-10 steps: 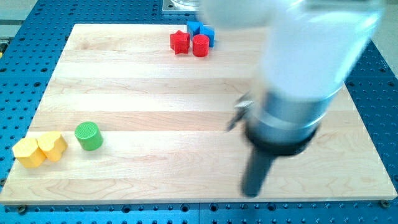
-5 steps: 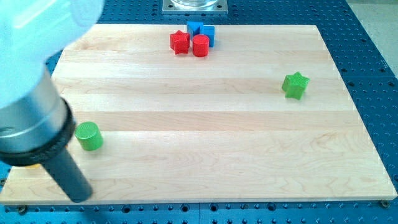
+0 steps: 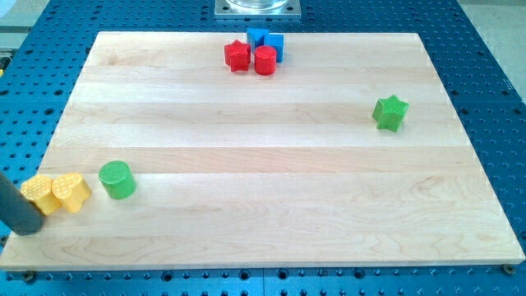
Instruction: Place the green circle at the left side of the green star
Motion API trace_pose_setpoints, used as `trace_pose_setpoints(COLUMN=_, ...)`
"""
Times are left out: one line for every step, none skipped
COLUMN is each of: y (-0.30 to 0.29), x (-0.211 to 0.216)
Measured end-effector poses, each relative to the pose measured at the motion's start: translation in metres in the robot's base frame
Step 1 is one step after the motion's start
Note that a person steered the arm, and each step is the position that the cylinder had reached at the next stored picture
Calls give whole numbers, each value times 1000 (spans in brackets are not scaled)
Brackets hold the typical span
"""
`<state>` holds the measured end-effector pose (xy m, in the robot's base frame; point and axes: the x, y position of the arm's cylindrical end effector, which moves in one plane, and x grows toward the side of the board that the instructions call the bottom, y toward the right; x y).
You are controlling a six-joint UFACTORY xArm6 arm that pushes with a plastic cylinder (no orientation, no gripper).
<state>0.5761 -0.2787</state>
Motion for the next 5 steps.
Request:
trace_pose_setpoints(y=41, x=-45)
trace_pose_setpoints(y=107, x=-48)
trace_pose_setpoints(y=124, x=-35)
trace_pose_setpoints(y=203, x=-65)
trace_pose_setpoints(y=187, x=-63)
